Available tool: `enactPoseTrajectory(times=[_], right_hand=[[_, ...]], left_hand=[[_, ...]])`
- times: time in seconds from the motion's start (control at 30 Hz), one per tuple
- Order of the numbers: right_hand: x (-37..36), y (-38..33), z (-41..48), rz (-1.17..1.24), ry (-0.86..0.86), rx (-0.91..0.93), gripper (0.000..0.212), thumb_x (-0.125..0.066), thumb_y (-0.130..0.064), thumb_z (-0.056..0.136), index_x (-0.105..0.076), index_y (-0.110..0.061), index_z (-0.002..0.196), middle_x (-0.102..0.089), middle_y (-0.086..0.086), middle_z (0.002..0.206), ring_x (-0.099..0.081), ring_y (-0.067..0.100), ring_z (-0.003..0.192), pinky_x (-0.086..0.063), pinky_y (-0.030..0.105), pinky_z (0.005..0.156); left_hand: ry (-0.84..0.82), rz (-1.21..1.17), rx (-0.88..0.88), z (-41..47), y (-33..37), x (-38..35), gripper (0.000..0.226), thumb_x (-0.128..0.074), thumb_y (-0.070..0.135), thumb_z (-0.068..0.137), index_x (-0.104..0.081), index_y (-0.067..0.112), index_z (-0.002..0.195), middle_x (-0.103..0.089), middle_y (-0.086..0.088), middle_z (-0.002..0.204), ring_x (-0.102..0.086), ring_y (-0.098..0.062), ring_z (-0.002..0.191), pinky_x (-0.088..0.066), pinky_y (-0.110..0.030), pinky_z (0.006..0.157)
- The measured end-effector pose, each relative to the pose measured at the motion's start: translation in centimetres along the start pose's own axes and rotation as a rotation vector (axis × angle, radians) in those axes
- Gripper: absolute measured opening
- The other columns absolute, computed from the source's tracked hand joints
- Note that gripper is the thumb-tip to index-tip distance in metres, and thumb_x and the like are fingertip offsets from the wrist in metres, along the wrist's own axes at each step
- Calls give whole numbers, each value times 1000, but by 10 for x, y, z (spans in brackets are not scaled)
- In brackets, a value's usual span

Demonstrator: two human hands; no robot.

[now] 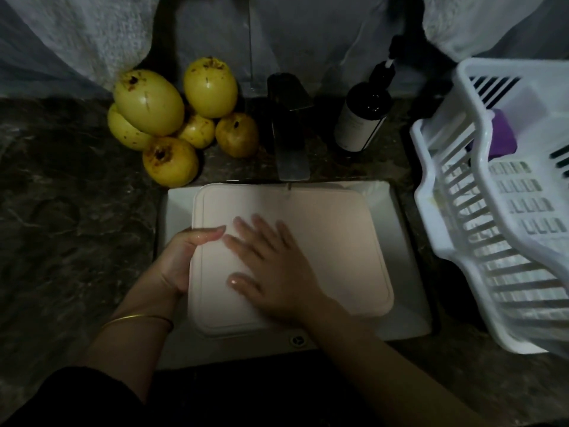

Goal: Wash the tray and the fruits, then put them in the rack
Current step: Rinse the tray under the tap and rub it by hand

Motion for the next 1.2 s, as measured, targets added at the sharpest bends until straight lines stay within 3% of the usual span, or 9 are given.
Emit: enactPoseTrajectory(times=[0.17,0.27,0.4,0.63,0.77,0.83,0.9,1.03,1.2], right_hand=[[3,119,-22,-8,35,-523,71,-1,-60,88,-11,-30,152,1,-1,160,5,22,147,0,48,119],[15,176,-56,129,177,-855,63,-26,-55,98,-20,-23,151,-16,7,159,-15,29,145,-15,46,115],[5,207,-80,757,280,-1208,56,-39,-59,93,-58,-10,110,-55,18,111,-54,34,107,-39,38,88],[16,213,-78,1146,282,-1205,62,-54,-58,87,-58,-8,124,-61,8,113,-57,27,102,-46,41,94],[40,216,-80,1054,418,-1194,47,-58,-49,88,-65,-3,94,-63,21,107,-59,31,94,-47,42,92],[50,216,-80,990,498,-1168,61,-58,-50,88,-64,10,97,-62,30,102,-61,39,94,-49,42,87],[60,217,-79,911,568,-1140,58,-58,-55,86,-59,1,69,-59,20,69,-59,31,70,-48,35,70],[73,213,-72,788,634,-1095,60,-58,-55,86,-30,-18,48,-34,-4,44,-34,7,39,-34,24,49],[78,207,-72,741,660,-1097,60,-55,-58,87,-32,-16,50,-36,-1,47,-37,14,46,-35,30,54]], left_hand=[[85,85,6,-1,3,22,97,-95,29,12,-65,1,100,-72,-16,81,-70,-27,65,-56,-33,52],[111,90,-19,-3,6,28,94,-95,31,18,-64,0,101,-72,-17,83,-71,-27,66,-56,-32,52],[210,115,-75,0,9,30,20,-59,17,84,-61,4,99,-72,-10,73,-70,-21,60,-55,-29,47],[340,152,-41,5,3,36,27,-52,28,91,-64,7,103,-74,-11,82,-71,-24,67,-56,-33,60],[475,225,-99,11,-2,36,40,-42,46,96,-64,13,102,-74,-7,86,-70,-24,75,-50,-36,71],[629,291,-143,16,-5,50,56,-37,58,94,-59,14,121,-66,-12,115,-62,-30,100,-47,-42,91],[784,366,-167,18,-8,61,69,-27,62,95,-51,11,135,-53,-14,134,-50,-33,119,-35,-41,103],[1034,473,-197,20,-10,73,72,-17,60,97,-49,7,133,-50,-21,136,-47,-38,122,-33,-45,106],[1301,928,-358,3,13,41,59,-26,43,99,-37,2,140,-43,-26,139,-44,-42,124,-35,-49,101]])
Point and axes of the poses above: each hand's wrist, its own z-axis towards the middle knuckle, its own x-axis out of the back of the hand, y = z × x, the point moved 9 cm from there along z, towards the middle knuckle
